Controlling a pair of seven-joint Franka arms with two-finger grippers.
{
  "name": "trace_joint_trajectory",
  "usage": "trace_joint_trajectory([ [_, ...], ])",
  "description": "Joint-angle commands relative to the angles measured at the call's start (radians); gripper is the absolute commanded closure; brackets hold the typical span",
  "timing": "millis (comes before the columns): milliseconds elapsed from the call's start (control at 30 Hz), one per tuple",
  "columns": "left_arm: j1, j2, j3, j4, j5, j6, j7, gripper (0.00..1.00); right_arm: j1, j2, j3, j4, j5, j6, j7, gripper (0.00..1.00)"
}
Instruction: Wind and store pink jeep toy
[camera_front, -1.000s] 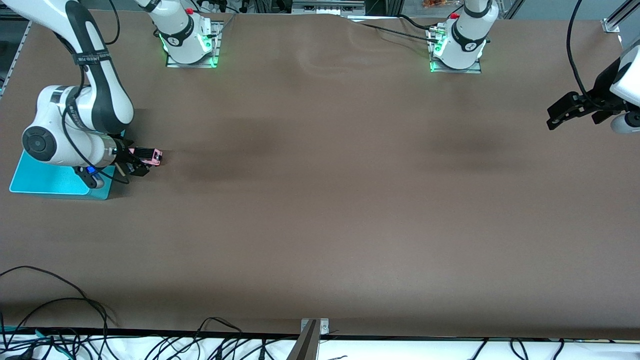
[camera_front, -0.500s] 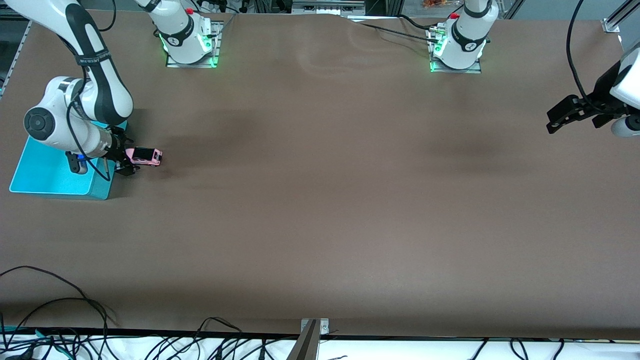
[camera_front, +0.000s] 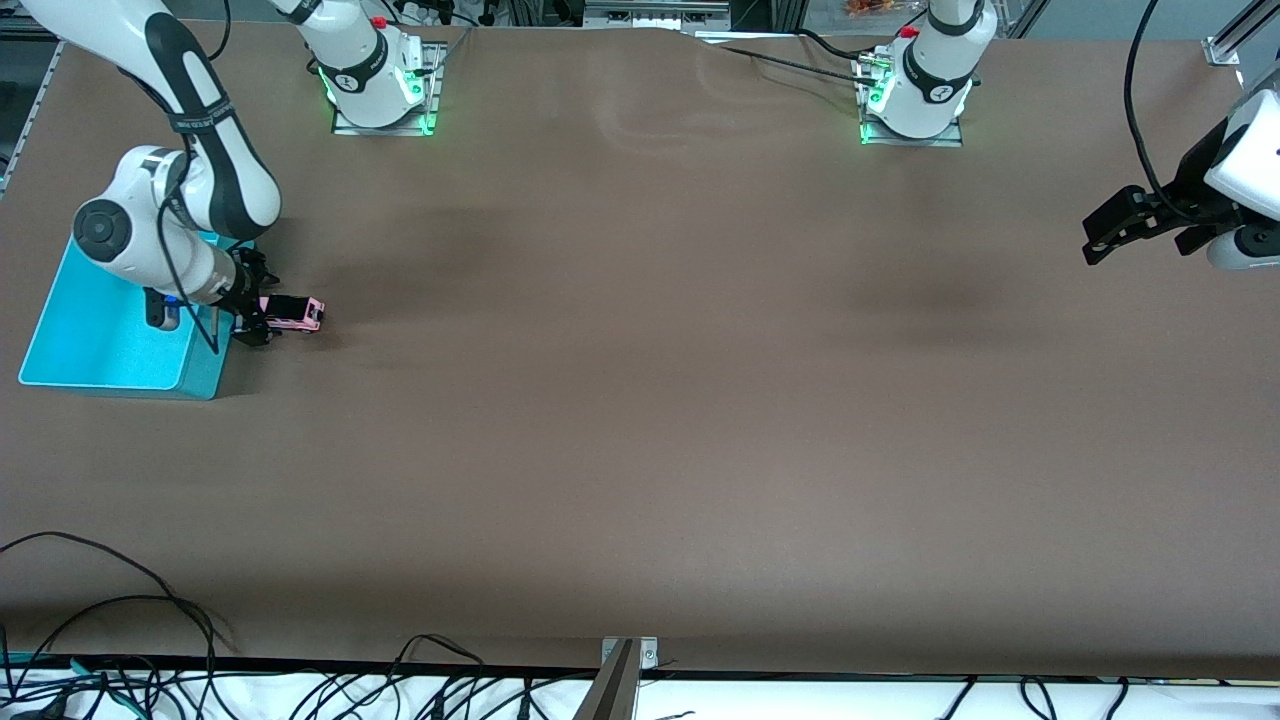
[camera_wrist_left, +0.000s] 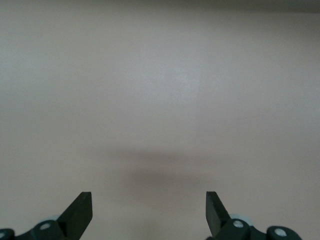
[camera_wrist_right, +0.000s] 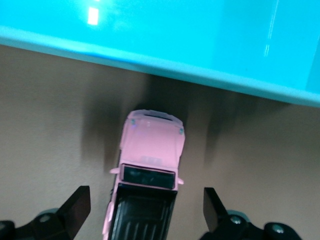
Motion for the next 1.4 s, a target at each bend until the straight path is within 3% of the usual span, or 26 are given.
trace_joint_trajectory([
  [0,0.001,0.015,0.004,0.037,-0.018,-0.027,0.022,0.0,0.004,-0.01,-0.001,-0.041,0.012,0.052,0.05,0.0],
  [67,0.001,0.017,0.004,0.036,-0.018,-0.027,0.022,0.0,0.004,-0.01,-0.001,-0.039,0.012,0.052,0.061,0.09],
  [233,0.001,0.015,0.003,0.037,-0.018,-0.027,0.022,0.0,0.006,-0.01,-0.001,-0.033,0.012,0.055,0.137,0.56],
  [500,-0.001,0.022,-0.002,0.037,-0.018,-0.025,0.023,0.0,0.01,-0.013,0.005,-0.025,0.012,0.054,0.147,0.81],
  [767,-0.006,0.022,-0.003,0.037,-0.019,-0.025,0.023,0.0,0.01,-0.027,0.013,0.002,0.015,0.043,0.15,0.81],
  [967,-0.006,0.02,-0.003,0.037,-0.018,-0.025,0.023,0.0,0.012,-0.046,0.083,0.041,0.015,0.017,0.272,0.81],
  [1367,-0.004,0.02,-0.003,0.039,-0.018,-0.025,0.023,0.0,0.012,-0.057,0.102,0.2,0.015,-0.22,0.303,0.81],
])
